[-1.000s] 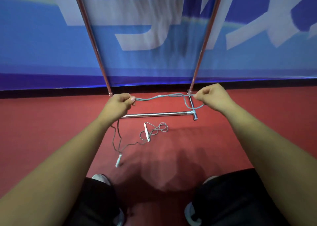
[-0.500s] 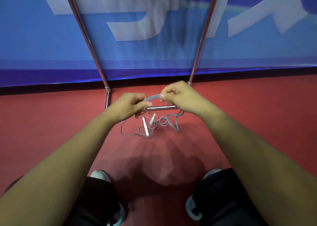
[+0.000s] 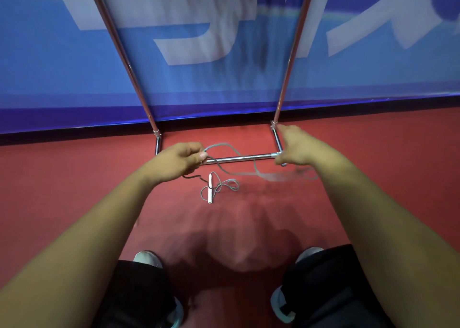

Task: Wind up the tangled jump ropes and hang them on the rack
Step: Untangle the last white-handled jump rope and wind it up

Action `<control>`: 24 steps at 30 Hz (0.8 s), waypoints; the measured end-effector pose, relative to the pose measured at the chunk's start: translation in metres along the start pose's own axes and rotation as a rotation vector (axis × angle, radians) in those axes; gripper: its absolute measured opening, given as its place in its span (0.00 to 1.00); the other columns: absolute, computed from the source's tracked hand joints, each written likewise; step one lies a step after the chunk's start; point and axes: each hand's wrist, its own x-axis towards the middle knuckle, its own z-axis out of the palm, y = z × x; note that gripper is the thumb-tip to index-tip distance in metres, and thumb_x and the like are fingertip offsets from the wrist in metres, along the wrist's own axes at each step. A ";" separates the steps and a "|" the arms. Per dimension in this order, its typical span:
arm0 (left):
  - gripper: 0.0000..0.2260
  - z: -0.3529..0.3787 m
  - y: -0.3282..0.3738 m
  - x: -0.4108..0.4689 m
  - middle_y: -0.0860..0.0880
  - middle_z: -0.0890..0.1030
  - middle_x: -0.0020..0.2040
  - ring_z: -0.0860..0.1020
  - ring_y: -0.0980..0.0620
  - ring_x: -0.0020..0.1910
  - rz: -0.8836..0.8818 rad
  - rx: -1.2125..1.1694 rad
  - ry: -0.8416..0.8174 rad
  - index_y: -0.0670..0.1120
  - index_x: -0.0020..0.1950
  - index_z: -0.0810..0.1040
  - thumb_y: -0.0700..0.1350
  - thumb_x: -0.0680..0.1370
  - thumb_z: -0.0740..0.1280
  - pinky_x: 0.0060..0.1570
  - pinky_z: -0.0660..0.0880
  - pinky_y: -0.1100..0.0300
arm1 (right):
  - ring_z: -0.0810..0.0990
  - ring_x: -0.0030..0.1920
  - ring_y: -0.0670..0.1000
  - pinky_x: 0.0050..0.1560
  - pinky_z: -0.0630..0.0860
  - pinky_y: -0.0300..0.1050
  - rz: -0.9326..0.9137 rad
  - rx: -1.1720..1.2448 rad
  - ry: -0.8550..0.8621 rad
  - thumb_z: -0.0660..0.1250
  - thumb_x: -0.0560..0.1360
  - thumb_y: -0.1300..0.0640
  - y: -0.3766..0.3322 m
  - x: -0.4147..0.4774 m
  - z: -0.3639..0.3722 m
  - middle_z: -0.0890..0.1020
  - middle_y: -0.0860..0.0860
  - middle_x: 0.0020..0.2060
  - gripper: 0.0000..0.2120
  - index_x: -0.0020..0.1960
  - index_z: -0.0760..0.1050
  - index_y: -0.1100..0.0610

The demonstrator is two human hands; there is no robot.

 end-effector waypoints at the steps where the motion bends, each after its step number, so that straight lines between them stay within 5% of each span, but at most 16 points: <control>1: 0.12 0.003 0.004 0.002 0.55 0.69 0.29 0.64 0.59 0.26 0.026 0.011 -0.009 0.46 0.41 0.72 0.42 0.85 0.60 0.26 0.63 0.70 | 0.75 0.65 0.58 0.62 0.71 0.42 -0.105 0.070 -0.022 0.78 0.68 0.56 -0.013 -0.005 0.002 0.69 0.58 0.72 0.43 0.77 0.60 0.59; 2: 0.12 0.005 0.007 0.004 0.56 0.69 0.29 0.64 0.57 0.28 0.060 0.015 -0.018 0.48 0.41 0.73 0.43 0.85 0.61 0.28 0.63 0.67 | 0.73 0.69 0.55 0.66 0.68 0.40 -0.206 0.170 -0.043 0.78 0.69 0.54 -0.027 -0.011 0.006 0.68 0.55 0.74 0.44 0.79 0.58 0.57; 4: 0.12 0.008 0.011 0.007 0.56 0.69 0.30 0.65 0.54 0.32 0.132 0.014 -0.017 0.50 0.40 0.75 0.48 0.84 0.62 0.32 0.64 0.60 | 0.76 0.64 0.48 0.66 0.71 0.43 -0.347 0.301 -0.053 0.75 0.73 0.51 -0.048 -0.015 0.019 0.77 0.52 0.67 0.30 0.72 0.71 0.55; 6: 0.11 0.007 0.011 0.011 0.56 0.70 0.31 0.68 0.53 0.35 0.173 0.015 0.025 0.51 0.41 0.75 0.53 0.81 0.62 0.36 0.65 0.57 | 0.80 0.41 0.44 0.47 0.76 0.43 -0.389 0.344 -0.043 0.70 0.77 0.52 -0.061 -0.018 0.029 0.85 0.52 0.46 0.09 0.52 0.80 0.57; 8: 0.11 0.004 0.011 0.012 0.56 0.69 0.30 0.68 0.55 0.34 0.188 0.016 0.067 0.54 0.40 0.76 0.54 0.80 0.61 0.34 0.65 0.58 | 0.74 0.31 0.44 0.36 0.70 0.41 -0.392 0.412 -0.030 0.66 0.80 0.55 -0.067 -0.020 0.031 0.83 0.53 0.34 0.10 0.43 0.79 0.60; 11: 0.12 0.000 0.007 0.013 0.54 0.69 0.30 0.65 0.55 0.30 0.212 -0.021 0.095 0.56 0.39 0.77 0.51 0.81 0.62 0.31 0.64 0.62 | 0.75 0.34 0.47 0.38 0.71 0.47 -0.402 0.490 0.023 0.64 0.81 0.58 -0.076 -0.021 0.028 0.80 0.60 0.35 0.12 0.44 0.79 0.65; 14: 0.12 -0.001 0.004 0.017 0.54 0.70 0.30 0.65 0.56 0.30 0.220 0.016 0.154 0.48 0.42 0.76 0.46 0.84 0.62 0.30 0.64 0.63 | 0.82 0.33 0.53 0.35 0.77 0.43 -0.255 0.982 -0.253 0.57 0.81 0.64 -0.090 -0.023 0.028 0.83 0.61 0.39 0.11 0.48 0.75 0.68; 16: 0.12 0.000 0.002 0.020 0.56 0.71 0.28 0.64 0.58 0.28 0.216 0.041 0.189 0.46 0.43 0.76 0.47 0.84 0.61 0.29 0.63 0.64 | 0.73 0.24 0.50 0.28 0.69 0.40 -0.165 1.155 -0.346 0.57 0.81 0.64 -0.093 -0.019 0.028 0.77 0.58 0.34 0.10 0.46 0.75 0.63; 19: 0.11 0.000 -0.002 0.020 0.56 0.70 0.29 0.64 0.57 0.29 0.220 0.072 0.168 0.49 0.43 0.78 0.48 0.83 0.63 0.30 0.63 0.62 | 0.56 0.23 0.45 0.24 0.53 0.37 -0.178 1.024 -0.348 0.60 0.83 0.56 -0.089 -0.012 0.024 0.61 0.50 0.27 0.11 0.48 0.77 0.60; 24: 0.14 -0.002 -0.010 0.017 0.56 0.76 0.32 0.74 0.58 0.33 0.115 0.067 -0.068 0.47 0.40 0.77 0.57 0.74 0.71 0.37 0.71 0.66 | 0.57 0.22 0.46 0.24 0.56 0.37 -0.301 0.813 -0.238 0.64 0.82 0.55 -0.077 -0.018 0.013 0.61 0.49 0.23 0.13 0.43 0.80 0.60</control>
